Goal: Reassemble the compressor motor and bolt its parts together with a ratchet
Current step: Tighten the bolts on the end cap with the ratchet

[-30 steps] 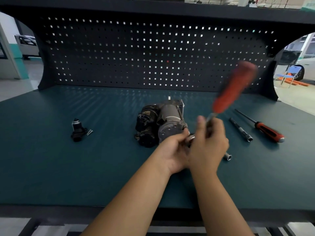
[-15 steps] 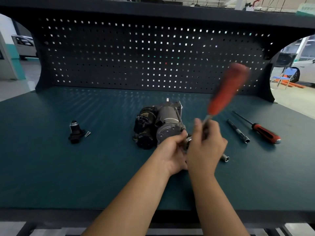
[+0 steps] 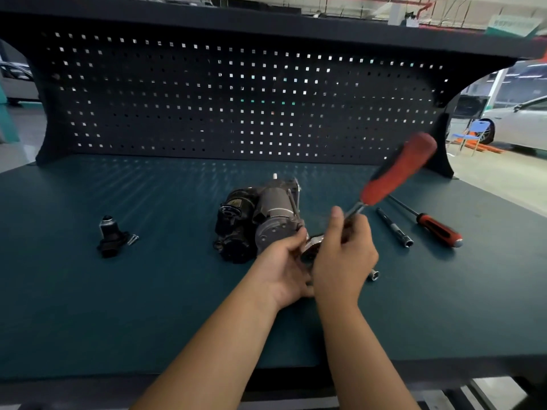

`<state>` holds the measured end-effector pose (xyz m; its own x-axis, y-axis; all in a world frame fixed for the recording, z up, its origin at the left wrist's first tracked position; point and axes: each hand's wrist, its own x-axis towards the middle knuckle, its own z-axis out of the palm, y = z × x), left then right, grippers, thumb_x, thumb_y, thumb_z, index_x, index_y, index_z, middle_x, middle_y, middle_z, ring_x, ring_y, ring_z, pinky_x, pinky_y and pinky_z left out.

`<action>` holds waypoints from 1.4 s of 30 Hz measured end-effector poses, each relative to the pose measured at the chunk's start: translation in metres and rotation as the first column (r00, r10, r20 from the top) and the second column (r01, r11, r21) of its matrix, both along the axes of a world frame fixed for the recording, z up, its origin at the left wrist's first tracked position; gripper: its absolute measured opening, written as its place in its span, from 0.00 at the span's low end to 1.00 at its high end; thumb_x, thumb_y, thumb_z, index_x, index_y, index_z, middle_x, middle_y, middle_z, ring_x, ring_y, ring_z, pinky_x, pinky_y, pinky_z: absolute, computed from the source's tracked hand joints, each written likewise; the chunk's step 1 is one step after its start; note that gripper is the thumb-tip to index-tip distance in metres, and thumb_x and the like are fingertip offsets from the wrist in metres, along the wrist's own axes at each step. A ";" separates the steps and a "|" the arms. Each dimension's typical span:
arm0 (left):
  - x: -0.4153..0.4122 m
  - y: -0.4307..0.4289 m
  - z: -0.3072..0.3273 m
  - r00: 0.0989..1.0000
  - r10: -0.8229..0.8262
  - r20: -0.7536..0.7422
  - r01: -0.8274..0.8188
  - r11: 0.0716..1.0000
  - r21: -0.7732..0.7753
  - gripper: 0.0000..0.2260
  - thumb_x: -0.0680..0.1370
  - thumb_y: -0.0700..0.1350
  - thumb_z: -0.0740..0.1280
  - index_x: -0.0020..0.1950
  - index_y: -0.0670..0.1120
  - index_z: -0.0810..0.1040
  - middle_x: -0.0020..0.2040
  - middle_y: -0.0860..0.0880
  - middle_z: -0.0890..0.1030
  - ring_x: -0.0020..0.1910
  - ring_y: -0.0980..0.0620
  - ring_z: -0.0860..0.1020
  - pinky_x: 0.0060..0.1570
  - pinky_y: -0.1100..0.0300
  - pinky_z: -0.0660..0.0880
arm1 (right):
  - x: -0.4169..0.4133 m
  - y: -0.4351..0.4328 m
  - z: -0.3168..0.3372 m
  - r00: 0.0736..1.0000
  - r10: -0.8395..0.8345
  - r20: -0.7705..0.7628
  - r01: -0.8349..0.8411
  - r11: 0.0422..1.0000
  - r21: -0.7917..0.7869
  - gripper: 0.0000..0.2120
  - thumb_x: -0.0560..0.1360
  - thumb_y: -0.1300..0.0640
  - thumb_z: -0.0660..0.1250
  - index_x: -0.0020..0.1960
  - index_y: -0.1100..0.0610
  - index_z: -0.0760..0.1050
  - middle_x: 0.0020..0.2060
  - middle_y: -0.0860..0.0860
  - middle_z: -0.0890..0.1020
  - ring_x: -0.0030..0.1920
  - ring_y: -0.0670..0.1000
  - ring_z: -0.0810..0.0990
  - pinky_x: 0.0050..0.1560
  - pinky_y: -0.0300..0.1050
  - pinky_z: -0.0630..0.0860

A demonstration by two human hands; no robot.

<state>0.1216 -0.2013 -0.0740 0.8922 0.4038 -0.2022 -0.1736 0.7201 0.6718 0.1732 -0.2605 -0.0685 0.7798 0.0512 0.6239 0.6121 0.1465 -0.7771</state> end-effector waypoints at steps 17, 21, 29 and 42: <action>-0.002 0.001 0.001 0.996 0.070 -0.057 -0.071 0.997 -0.007 0.11 0.73 0.48 0.67 0.54 0.46 0.77 0.46 0.48 0.80 0.49 0.48 0.77 0.51 0.53 0.72 | -0.003 0.003 0.002 0.998 0.042 -0.056 -0.044 0.999 -0.021 0.17 0.78 0.49 0.61 0.33 0.47 0.59 0.24 0.42 0.67 0.32 0.57 0.70 0.37 0.56 0.69; -0.006 0.004 -0.001 0.998 0.067 -0.010 -0.067 0.998 0.000 0.12 0.78 0.45 0.60 0.45 0.42 0.83 0.42 0.47 0.82 0.42 0.51 0.81 0.42 0.59 0.77 | -0.010 0.005 -0.001 0.973 0.076 0.216 -0.050 0.991 -0.123 0.15 0.75 0.51 0.64 0.34 0.49 0.63 0.24 0.40 0.66 0.34 0.44 0.69 0.39 0.45 0.62; -0.003 -0.001 0.001 0.998 0.046 -0.038 -0.046 0.999 -0.005 0.10 0.78 0.47 0.60 0.46 0.46 0.80 0.44 0.48 0.80 0.43 0.50 0.78 0.52 0.56 0.72 | -0.002 0.004 0.002 0.995 -0.010 0.094 0.018 0.996 -0.088 0.17 0.77 0.48 0.60 0.32 0.50 0.61 0.23 0.42 0.66 0.27 0.42 0.63 0.36 0.44 0.56; -0.002 -0.001 0.000 0.995 0.026 0.091 -0.019 0.997 -0.079 0.08 0.67 0.44 0.66 0.39 0.42 0.82 0.39 0.46 0.82 0.37 0.50 0.81 0.39 0.59 0.78 | -0.008 0.006 -0.001 0.946 0.061 0.319 0.001 0.982 -0.189 0.14 0.75 0.46 0.58 0.33 0.49 0.65 0.24 0.43 0.69 0.28 0.44 0.65 0.38 0.46 0.58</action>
